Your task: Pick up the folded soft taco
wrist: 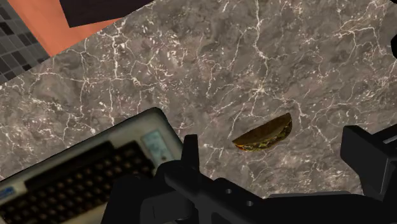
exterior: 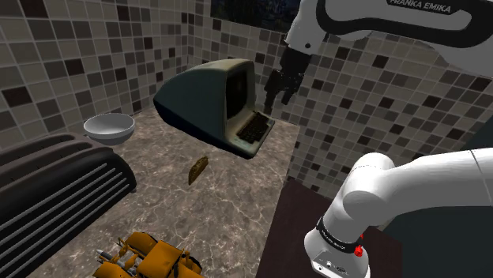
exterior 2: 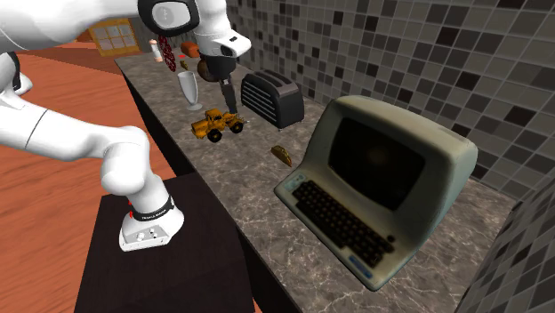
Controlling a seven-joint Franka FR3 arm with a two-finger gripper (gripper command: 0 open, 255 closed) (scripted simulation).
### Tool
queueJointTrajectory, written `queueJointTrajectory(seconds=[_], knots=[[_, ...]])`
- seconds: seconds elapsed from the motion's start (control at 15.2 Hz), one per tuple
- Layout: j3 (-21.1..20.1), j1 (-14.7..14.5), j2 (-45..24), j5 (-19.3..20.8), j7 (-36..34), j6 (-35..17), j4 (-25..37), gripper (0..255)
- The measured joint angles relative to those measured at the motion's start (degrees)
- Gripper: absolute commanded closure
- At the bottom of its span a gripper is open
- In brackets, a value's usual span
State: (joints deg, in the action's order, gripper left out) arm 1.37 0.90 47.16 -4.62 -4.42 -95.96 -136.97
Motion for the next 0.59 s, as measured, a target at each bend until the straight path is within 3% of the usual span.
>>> queueJointTrajectory(seconds=[0.2, 0.59], knots=[[-1.42, 0.50, -1.09, -0.79, -2.87, -1.84, -0.95, 0], [-8.99, 2.58, -8.04, -4.58, -17.73, -11.39, -4.20, 0]])
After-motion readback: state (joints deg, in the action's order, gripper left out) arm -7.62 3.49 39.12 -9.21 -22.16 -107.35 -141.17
